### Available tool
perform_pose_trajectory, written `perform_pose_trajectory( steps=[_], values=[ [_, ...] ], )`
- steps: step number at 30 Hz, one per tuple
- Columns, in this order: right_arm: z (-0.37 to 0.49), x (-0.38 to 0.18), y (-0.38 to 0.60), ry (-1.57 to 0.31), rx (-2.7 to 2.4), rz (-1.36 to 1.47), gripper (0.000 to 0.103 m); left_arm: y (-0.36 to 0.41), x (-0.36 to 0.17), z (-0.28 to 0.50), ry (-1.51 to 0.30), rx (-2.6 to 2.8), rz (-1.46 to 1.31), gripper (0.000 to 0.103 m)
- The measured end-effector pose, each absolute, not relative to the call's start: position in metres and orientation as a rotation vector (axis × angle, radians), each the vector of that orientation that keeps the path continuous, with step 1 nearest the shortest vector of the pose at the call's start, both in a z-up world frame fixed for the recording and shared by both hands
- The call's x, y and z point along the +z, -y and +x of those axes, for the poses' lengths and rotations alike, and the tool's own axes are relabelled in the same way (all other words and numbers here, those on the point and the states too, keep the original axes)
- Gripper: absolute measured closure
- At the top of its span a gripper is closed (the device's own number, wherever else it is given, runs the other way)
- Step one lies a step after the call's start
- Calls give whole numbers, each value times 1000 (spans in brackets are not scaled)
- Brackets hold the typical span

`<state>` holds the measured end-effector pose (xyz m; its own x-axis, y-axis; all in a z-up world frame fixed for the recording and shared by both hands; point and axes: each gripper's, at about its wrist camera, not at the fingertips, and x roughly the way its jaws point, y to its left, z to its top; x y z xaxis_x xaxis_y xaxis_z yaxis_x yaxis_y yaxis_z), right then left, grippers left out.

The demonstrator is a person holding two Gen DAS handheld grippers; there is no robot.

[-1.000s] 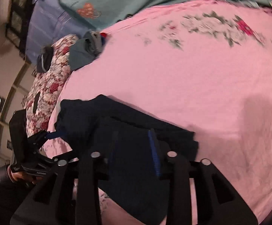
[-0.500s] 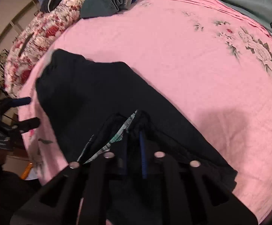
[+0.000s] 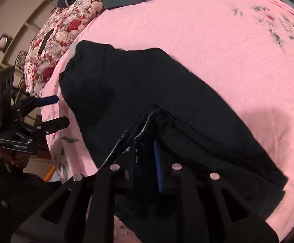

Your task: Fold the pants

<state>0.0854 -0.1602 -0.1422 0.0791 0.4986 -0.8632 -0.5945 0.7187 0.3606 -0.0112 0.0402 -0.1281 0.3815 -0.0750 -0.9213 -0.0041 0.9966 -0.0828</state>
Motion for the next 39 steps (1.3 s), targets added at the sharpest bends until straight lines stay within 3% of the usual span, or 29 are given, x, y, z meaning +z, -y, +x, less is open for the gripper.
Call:
perform_pose_trajectory(
  steps=[1, 2, 3, 6, 7, 9, 11, 13, 20, 28, 32, 35, 37, 39],
  values=[
    [81, -129, 160, -1225, 845, -115, 72, -39, -126, -12, -1171, -46, -64, 2],
    [77, -118, 163, -1198, 872, -133, 49, -38, -126, -13, -1169, -47, -59, 2],
    [73, -102, 166, -1153, 910, -154, 42, -38, -126, -14, -1170, -47, -56, 2],
    [73, -81, 178, -1094, 993, -197, 42, -38, -127, -18, -1176, -35, -56, 2],
    [77, -79, 180, -1091, 995, -208, 43, -39, -128, -20, -1177, -28, -63, 2],
    [96, -83, 180, -1100, 981, -246, 54, -41, -129, -25, -1180, -15, -78, 2],
    [118, -98, 175, -1152, 1005, -292, 77, -43, -130, -31, -1182, 6, -88, 2],
    [129, -113, 161, -1194, 1032, -360, 82, -44, -130, -38, -1184, 31, -97, 2],
    [127, -151, 119, -1229, 1171, -700, 80, -56, -126, -59, -1185, 132, -146, 2],
    [128, -148, 111, -1224, 1236, -746, 80, -53, -121, -53, -1185, 147, -141, 2],
    [129, -151, 115, -1230, 1234, -786, 68, -43, -116, -49, -1175, 137, -105, 2],
    [128, -156, 114, -1255, 1238, -776, 66, -40, -116, -50, -1182, 139, -95, 2],
    [129, -159, 112, -1271, 1238, -742, 71, -41, -117, -50, -1189, 147, -102, 2],
    [126, -154, 114, -1251, 1247, -740, 87, -41, -116, -48, -1187, 152, -108, 2]
  ],
)
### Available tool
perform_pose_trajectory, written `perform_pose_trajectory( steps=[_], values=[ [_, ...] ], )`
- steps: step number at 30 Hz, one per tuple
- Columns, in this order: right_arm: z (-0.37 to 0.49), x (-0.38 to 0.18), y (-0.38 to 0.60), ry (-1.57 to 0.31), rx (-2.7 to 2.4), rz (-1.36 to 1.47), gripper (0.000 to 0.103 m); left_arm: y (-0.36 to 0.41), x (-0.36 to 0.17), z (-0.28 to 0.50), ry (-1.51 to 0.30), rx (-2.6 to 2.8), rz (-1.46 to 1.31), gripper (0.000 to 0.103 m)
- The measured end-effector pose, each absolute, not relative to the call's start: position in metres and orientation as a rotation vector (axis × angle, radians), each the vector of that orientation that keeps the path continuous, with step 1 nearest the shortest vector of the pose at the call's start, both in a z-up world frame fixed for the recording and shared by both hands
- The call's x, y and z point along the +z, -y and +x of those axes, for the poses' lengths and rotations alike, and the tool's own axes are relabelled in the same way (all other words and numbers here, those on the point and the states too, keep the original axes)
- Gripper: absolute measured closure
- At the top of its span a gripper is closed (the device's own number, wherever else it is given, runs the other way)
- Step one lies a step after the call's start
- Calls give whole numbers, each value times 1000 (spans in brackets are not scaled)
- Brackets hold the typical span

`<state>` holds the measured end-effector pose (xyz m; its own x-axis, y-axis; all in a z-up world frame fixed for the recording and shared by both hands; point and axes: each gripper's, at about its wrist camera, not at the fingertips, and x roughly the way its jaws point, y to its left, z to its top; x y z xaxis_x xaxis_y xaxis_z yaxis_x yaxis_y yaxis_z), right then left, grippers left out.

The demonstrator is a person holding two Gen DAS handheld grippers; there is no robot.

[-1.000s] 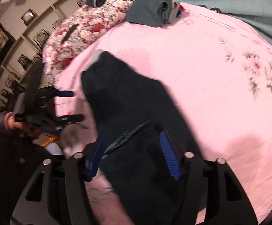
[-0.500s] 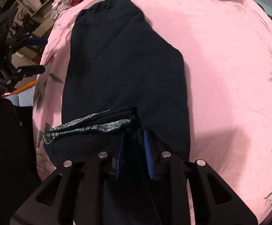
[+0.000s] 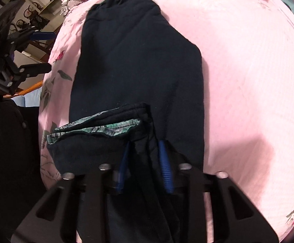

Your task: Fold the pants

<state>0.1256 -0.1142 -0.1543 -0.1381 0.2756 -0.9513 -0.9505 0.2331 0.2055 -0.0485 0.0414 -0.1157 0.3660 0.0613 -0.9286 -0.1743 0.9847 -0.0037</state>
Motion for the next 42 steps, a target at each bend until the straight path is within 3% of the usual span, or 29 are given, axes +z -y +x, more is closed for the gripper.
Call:
perform_pose_trajectory(
  steps=[2, 9, 13, 18, 20, 24, 30, 33, 37, 42],
  values=[
    [120, -146, 118, -1220, 1252, -747, 93, -42, -115, -47, -1185, 151, -109, 2],
    [117, -106, 142, -1101, 1205, -655, 94, -37, -116, -40, -1184, 118, -79, 2],
    [126, -129, 136, -1102, 1104, -667, 94, -34, -118, -38, -1193, 106, -70, 2],
    [129, -138, 138, -1114, 1033, -620, 83, -33, -113, -42, -1180, 101, -37, 2],
    [126, -115, 150, -1058, 970, -535, 57, -36, -111, -44, -1172, 103, -23, 2],
    [103, -91, 171, -969, 927, -390, 56, -54, -111, -37, -1168, 92, -39, 2],
    [75, -157, 153, -1032, 617, -457, 55, -108, -105, -4, -1131, 49, -66, 2],
    [64, -128, 139, -1016, 529, -387, 55, -147, -94, 12, -1084, 46, -81, 2],
    [34, -77, 100, -854, 508, -332, 52, -208, -92, 30, -1048, 17, -161, 2],
    [16, -66, 4, -802, 621, -338, 52, -271, -97, 42, -1010, -4, -253, 2]
  ],
)
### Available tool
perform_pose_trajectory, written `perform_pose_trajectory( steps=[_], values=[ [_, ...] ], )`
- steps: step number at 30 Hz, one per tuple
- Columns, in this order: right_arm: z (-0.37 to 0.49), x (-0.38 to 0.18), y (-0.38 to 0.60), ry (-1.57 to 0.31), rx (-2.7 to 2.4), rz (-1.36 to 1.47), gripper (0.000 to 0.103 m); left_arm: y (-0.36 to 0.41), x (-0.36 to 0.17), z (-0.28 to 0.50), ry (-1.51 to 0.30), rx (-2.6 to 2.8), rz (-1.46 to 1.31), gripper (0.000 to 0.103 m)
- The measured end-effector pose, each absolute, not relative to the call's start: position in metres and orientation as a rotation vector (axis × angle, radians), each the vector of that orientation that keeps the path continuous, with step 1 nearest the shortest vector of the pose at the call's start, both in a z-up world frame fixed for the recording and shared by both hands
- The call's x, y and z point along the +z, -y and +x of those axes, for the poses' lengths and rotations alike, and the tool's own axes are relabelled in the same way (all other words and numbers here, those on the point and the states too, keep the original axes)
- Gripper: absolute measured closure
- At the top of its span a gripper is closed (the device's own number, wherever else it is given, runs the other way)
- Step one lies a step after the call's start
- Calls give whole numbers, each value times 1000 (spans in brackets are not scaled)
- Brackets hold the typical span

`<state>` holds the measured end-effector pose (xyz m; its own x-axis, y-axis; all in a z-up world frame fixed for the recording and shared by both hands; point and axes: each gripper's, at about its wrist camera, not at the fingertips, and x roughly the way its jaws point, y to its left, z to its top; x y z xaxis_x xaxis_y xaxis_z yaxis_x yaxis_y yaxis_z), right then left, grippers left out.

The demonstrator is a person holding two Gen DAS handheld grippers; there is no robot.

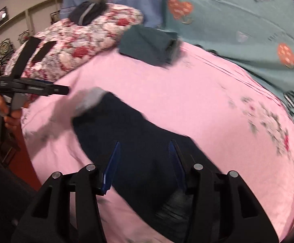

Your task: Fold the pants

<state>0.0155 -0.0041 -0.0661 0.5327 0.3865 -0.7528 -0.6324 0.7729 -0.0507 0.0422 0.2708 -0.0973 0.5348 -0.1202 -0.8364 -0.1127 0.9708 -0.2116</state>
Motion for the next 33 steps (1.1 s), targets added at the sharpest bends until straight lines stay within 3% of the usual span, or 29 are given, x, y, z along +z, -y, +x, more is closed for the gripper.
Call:
perform_pose_trajectory(
  steps=[8, 14, 22, 24, 26, 28, 33],
  values=[
    [23, -119, -132, -896, 694, -473, 52, -325, -117, 37, -998, -30, -388, 2],
    [34, -146, -158, -991, 681, -483, 52, -337, -127, 27, -1009, -56, -440, 2],
    [27, -173, -178, -958, 605, -664, 49, -340, -135, 26, -1032, -98, -480, 2],
    [25, -171, -177, -946, 586, -650, 57, -337, -135, 27, -1033, -123, -487, 2],
    [30, -164, -167, -962, 571, -578, 75, -334, -134, 29, -1033, -151, -492, 2],
    [34, -152, -155, -967, 565, -493, 85, -329, -133, 33, -1037, -191, -507, 2],
    [27, -125, -135, -911, 545, -398, 87, -307, -137, 53, -1091, -377, -658, 3]
  ],
)
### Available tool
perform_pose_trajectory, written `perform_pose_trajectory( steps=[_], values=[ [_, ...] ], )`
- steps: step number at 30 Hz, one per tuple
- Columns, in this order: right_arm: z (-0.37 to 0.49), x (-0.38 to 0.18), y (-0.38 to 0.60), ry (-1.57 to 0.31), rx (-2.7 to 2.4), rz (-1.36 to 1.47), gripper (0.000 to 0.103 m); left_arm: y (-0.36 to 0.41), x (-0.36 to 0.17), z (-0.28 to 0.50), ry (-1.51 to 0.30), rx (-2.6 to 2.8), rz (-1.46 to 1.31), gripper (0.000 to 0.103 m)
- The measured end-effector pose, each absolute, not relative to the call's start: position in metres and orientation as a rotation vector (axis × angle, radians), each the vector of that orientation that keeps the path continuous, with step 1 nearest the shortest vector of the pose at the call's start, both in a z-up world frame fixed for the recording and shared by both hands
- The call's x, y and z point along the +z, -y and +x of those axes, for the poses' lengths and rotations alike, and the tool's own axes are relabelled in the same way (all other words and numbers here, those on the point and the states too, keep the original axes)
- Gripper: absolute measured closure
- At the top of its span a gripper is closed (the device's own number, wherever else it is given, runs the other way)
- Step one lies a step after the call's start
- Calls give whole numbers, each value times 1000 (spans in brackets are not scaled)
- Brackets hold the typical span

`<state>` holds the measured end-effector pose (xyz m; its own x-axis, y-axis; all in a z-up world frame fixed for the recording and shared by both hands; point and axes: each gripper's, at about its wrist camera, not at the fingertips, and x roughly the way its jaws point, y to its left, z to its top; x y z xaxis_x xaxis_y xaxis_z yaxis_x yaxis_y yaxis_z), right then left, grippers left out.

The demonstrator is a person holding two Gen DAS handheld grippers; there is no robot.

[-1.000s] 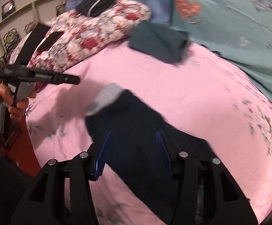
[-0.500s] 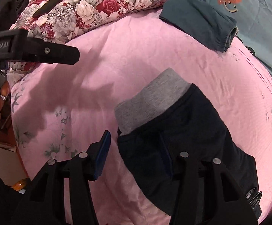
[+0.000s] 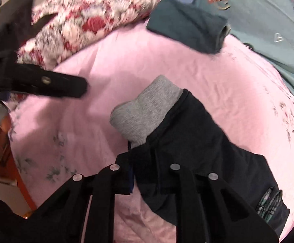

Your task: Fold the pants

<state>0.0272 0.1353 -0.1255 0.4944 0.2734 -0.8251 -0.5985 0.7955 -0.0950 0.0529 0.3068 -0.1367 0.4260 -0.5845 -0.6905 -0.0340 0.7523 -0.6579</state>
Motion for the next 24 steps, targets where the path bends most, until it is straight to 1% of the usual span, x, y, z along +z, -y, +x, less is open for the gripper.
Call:
perform_pose_trajectory(
  steps=[2, 6, 10, 15, 18, 24],
  values=[
    [24, -118, -126, -896, 538, -360, 88, -293, -139, 63, -1108, -452, -728, 3],
    [24, -104, -104, -888, 518, -271, 88, -261, -141, 78, -1130, -531, -738, 3],
    [23, -90, -78, -866, 496, -165, 89, -231, -126, 83, -1122, -652, -777, 3],
    [14, -65, -22, -821, 435, 17, 89, -168, -88, 79, -1089, -789, -632, 3],
    [3, -50, 22, -786, 382, 122, 89, -112, -60, 74, -1063, -919, -511, 3],
    [-20, -39, 98, -741, 275, 241, 89, 2, -42, 61, -1042, -1083, -313, 4]
  ],
)
